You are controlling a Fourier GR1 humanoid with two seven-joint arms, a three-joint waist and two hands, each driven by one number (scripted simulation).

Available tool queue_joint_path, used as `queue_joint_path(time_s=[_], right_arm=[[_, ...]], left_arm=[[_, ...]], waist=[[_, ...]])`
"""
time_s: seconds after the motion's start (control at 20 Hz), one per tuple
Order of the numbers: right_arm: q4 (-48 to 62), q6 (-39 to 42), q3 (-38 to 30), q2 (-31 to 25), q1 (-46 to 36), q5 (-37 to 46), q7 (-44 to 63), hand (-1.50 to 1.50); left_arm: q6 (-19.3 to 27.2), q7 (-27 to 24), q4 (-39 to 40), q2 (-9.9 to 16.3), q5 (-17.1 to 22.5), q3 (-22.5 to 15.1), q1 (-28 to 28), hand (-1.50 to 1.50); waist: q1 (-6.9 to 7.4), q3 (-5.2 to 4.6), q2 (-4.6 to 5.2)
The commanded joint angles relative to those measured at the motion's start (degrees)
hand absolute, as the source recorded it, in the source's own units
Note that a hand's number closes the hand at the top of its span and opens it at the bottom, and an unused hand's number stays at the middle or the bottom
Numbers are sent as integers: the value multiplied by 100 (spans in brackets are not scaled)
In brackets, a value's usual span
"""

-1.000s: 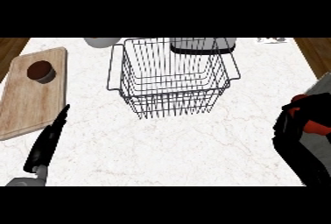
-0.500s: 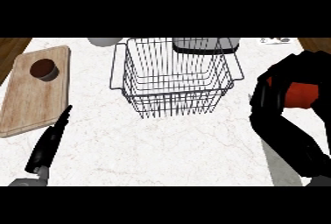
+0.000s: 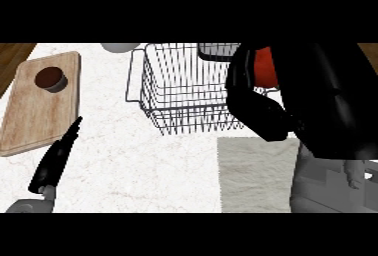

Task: Pick the bell pepper from the placemat and place it in the basket

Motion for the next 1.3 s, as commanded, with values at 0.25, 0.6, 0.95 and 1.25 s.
queue_joint_path(time_s=[0.25, 0.6, 0.95, 1.25], right_arm=[[1568, -934, 404, 16, -267, 310, 212, 150], [2722, -2050, 697, 17, -38, 519, -142, -150], [3597, -3312, 808, 17, -607, 351, -229, -150], [3552, -4426, 109, 17, -572, 479, -62, -150]], left_arm=[[-56, -161, 80, -70, -67, 149, 53, 0], [-15, 97, -378, -168, -213, 105, 286, 0], [-165, 254, -816, -170, -251, 89, 458, 0], [-176, 158, -227, -236, -245, 197, 60, 0]], waist=[[7, 2, 10], [23, 4, 12], [71, 6, 7], [-14, 6, 13]])
